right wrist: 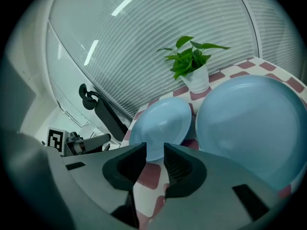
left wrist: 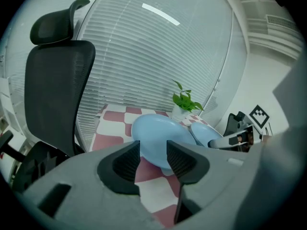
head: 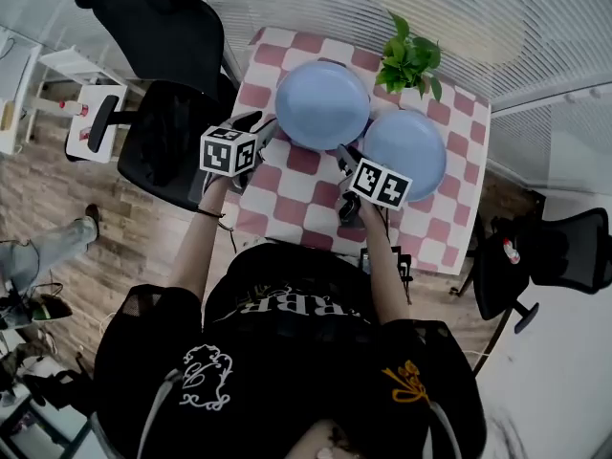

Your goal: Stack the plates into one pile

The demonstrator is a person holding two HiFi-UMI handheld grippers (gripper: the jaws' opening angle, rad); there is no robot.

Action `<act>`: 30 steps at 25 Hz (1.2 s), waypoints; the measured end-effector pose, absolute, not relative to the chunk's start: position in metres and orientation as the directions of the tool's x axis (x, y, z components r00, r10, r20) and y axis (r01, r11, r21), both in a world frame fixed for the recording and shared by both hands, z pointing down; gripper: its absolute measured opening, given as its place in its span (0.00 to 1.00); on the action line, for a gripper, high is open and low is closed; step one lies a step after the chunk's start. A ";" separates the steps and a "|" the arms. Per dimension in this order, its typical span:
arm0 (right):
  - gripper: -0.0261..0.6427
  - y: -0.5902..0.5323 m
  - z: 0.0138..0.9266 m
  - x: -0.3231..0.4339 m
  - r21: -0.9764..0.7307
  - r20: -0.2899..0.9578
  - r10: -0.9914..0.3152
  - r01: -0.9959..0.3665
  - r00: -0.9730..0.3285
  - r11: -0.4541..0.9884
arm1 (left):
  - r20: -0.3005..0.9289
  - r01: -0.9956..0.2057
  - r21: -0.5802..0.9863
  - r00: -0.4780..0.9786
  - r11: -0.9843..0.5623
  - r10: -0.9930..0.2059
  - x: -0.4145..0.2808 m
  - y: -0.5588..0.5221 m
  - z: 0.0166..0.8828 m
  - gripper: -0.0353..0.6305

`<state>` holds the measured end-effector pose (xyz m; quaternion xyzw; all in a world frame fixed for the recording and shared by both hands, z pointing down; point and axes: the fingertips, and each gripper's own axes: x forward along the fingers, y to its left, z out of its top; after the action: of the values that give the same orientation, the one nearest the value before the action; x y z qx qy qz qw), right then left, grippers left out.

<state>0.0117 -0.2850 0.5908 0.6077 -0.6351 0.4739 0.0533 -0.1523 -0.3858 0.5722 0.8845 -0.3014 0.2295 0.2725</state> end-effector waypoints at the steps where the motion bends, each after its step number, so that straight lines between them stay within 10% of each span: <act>1: 0.20 -0.286 0.595 0.010 -0.544 0.650 -0.717 -0.813 -0.252 -0.207 | 0.576 -0.651 0.340 0.714 -0.678 -0.397 -0.152 -0.393 0.575 0.32; 17: 0.21 -0.300 0.644 0.013 -0.558 0.741 -0.664 -0.640 -0.099 -0.528 | 0.699 -0.591 0.420 0.695 -0.688 -0.170 -0.112 -0.504 0.654 0.32; 30: 0.14 -0.306 0.654 0.022 -0.537 0.775 -0.623 -0.627 -0.102 -0.564 | 0.690 -0.575 0.406 0.703 -0.711 -0.174 -0.105 -0.493 0.653 0.12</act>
<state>0.0215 -0.3062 0.6538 0.6699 -0.4667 0.5774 0.0016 -0.1049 -0.4929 0.6532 0.8679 -0.2156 0.3194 0.3134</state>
